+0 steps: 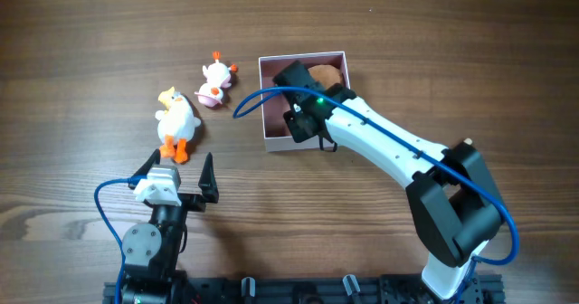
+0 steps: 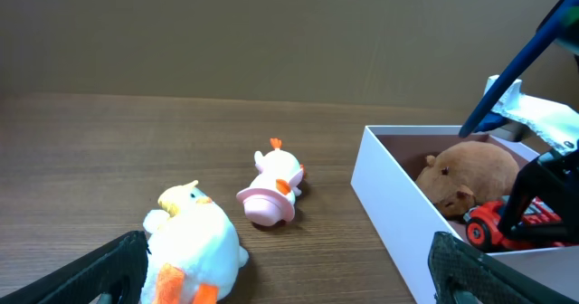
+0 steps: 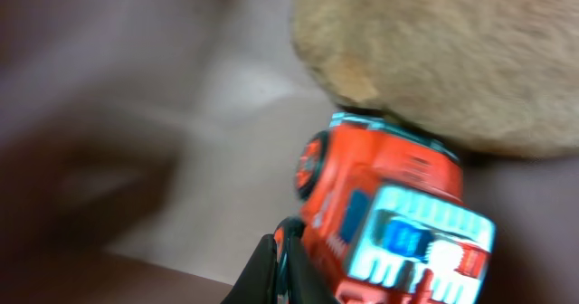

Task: Pack container
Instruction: 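Carry the red truck into the box beside the hamster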

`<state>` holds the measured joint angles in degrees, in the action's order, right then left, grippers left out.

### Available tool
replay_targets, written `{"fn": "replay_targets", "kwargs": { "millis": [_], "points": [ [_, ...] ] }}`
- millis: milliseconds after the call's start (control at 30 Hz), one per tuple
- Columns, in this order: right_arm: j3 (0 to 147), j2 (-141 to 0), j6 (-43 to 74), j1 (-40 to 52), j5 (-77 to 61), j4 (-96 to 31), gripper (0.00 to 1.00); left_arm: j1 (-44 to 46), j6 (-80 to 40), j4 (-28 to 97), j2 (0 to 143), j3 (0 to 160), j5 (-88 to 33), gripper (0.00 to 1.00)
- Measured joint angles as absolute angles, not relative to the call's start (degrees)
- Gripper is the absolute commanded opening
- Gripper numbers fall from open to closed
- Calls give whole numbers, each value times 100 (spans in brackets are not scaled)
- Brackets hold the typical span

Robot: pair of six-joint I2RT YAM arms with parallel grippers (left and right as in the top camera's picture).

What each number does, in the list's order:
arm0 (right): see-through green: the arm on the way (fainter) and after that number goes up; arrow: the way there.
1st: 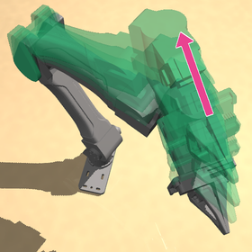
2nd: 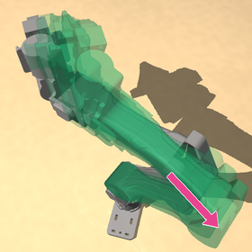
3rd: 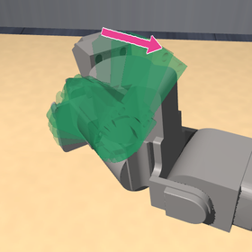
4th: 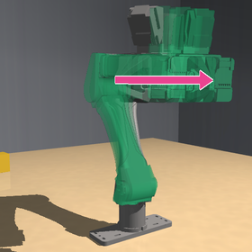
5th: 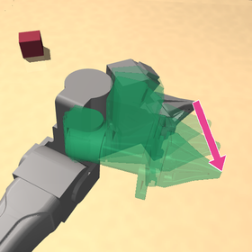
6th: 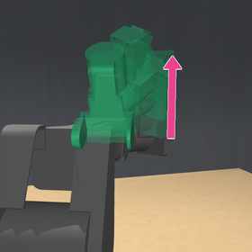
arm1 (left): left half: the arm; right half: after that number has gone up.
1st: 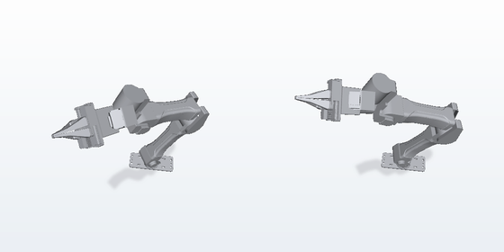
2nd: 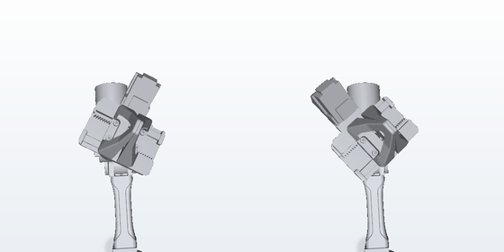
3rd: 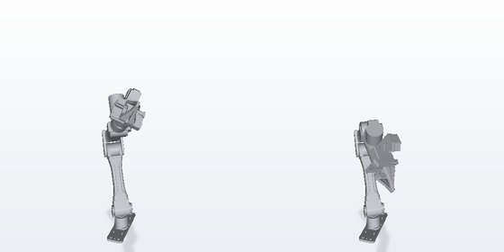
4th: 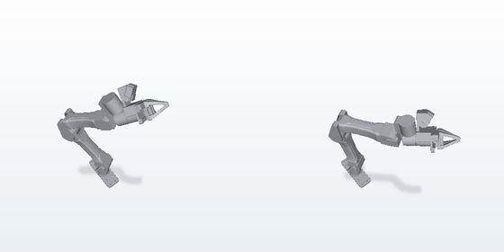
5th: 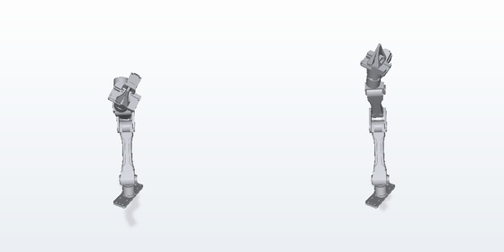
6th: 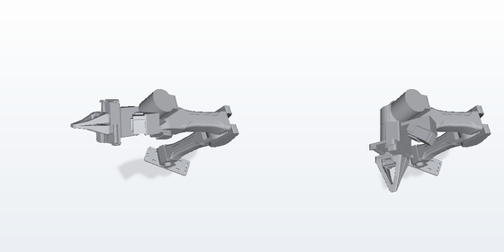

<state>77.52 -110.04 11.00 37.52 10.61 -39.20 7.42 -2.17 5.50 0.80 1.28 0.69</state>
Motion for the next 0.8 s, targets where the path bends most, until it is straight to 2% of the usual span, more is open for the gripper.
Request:
{"fn": "replay_targets", "kwargs": {
  "millis": [533, 800],
  "points": [
    [7752, -11004, 1243, 3708, 1723, -4202, 5, 742, -217, 550, 80, 128, 67, 100],
    [7752, -11004, 1181, 3708, 1522, -3833, 5, 742, -217, 550, 80, 128, 69, 100]
  ]
}}
